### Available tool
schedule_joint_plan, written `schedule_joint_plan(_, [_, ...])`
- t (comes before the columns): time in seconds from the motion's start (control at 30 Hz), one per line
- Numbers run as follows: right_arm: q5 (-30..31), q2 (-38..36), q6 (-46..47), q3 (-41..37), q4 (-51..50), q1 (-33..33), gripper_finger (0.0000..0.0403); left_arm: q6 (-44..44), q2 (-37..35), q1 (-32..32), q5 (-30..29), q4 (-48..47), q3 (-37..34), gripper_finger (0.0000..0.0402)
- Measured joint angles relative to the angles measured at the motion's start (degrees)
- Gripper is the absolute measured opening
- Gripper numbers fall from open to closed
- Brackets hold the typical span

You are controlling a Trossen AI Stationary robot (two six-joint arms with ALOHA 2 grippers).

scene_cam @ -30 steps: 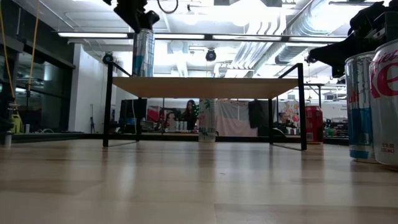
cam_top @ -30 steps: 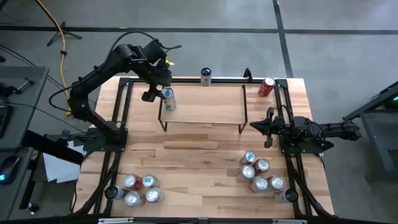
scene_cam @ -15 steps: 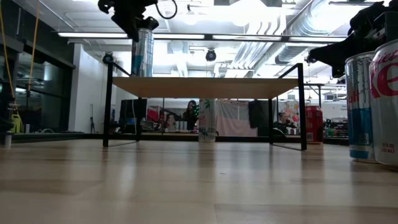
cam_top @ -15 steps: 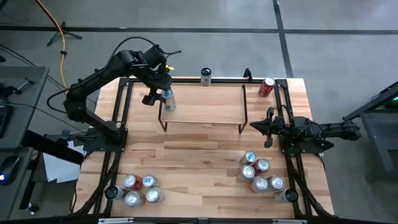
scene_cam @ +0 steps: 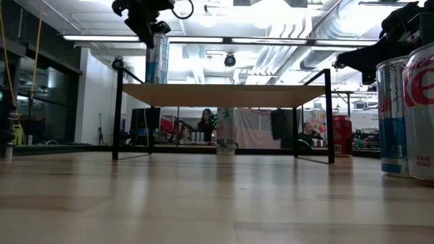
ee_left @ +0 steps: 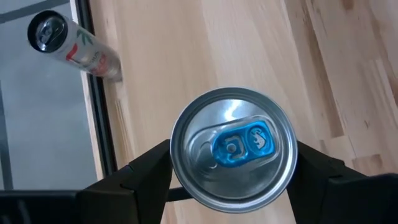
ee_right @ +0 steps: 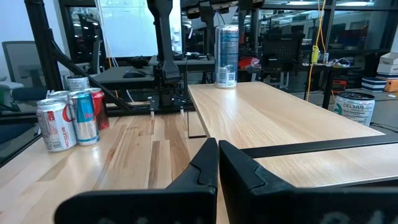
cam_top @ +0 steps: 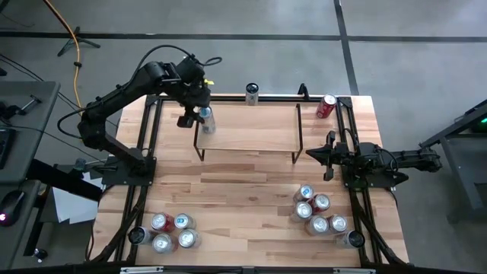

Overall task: Place canned beverage on shelf
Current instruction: Put the top blue soda can on the shelf

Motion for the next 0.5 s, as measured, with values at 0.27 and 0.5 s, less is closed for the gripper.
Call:
schedule_joint_plan(0.27, [0.0, 0.0, 0.0, 0.0, 0.0, 0.0, 0.0, -1.9, 0.0, -0.1, -0.9, 0.1, 0.0, 0.0203])
schedule_joint_plan(0.5, [0.0, 0.0, 0.0, 0.0, 0.0, 0.0, 0.0, -19.2, 0.0, -1.6, -5.1, 1.8, 0.1, 0.0143])
